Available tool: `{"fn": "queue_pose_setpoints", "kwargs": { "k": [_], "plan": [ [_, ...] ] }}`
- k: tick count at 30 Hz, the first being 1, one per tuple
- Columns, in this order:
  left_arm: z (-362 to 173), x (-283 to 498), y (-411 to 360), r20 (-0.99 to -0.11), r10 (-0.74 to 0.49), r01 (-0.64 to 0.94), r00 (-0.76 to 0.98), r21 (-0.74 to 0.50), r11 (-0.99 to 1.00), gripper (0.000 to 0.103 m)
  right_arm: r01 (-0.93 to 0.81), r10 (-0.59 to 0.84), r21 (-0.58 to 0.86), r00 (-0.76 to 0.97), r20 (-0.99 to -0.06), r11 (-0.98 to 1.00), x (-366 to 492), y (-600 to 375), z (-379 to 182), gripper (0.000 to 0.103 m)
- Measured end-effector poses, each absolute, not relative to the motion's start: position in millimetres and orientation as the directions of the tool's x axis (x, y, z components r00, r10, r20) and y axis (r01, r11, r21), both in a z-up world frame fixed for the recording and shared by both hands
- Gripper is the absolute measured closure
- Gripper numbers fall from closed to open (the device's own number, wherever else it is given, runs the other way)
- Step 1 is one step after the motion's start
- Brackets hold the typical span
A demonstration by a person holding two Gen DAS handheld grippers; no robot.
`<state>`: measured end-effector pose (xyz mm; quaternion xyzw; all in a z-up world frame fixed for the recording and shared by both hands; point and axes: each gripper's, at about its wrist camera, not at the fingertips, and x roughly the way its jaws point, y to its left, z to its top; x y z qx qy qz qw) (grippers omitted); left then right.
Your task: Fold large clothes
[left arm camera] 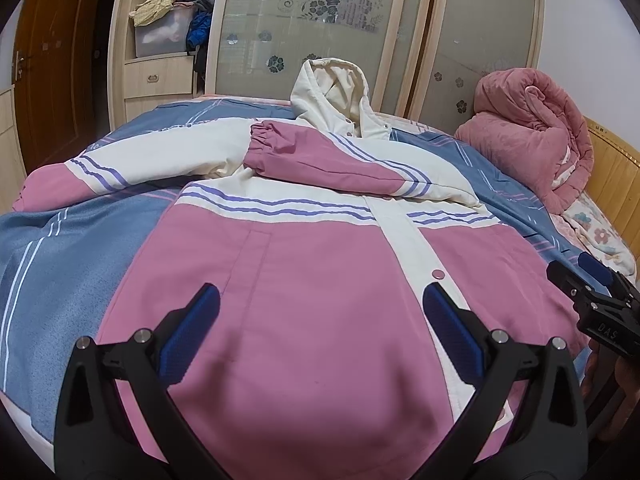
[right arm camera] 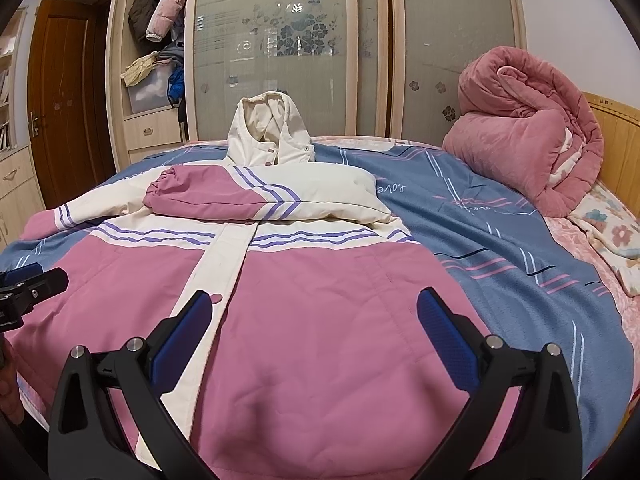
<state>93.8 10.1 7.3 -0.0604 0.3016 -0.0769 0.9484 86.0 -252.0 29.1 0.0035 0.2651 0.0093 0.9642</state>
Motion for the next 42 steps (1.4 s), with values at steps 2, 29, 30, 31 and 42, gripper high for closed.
{"fn": "queue_pose_setpoints", "kwargs": {
  "k": [2, 29, 30, 31, 42],
  "plan": [
    [6.3, 94.8, 13.0, -0.567, -0.186, 0.105, 0.802, -0.173, 0.979, 0.002, -0.016, 0.020, 0.012, 0.860, -0.510, 1.000, 86.1, -252.2, 29.2, 0.001],
    [-16.0, 175.7, 428.5, -0.386, -0.191, -0.274, 0.903, -0.857, 0.438, 0.002, -0.074, 0.076, 0.026, 0.836, -0.543, 0.997, 95.7, -239.6, 19.7, 0.001],
    [-24.7, 182.6, 443.2, -0.395, -0.189, -0.293, 0.899, -0.864, 0.410, 0.002, -0.076, 0.075, 0.022, 0.834, -0.546, 0.997, 96.5, -238.1, 18.6, 0.001],
    [-34.2, 188.4, 452.8, -0.394, -0.202, -0.299, 0.897, -0.876, 0.379, 0.002, -0.076, 0.075, 0.021, 0.833, -0.549, 0.997, 97.5, -237.9, 17.8, 0.001],
    [-62.5, 213.1, 451.7, -0.463, -0.244, -0.334, 0.852, -0.840, 0.427, 0.002, -0.091, 0.086, 0.020, 0.818, -0.569, 0.996, 105.3, -228.9, 12.0, 0.001]
  ]
}}
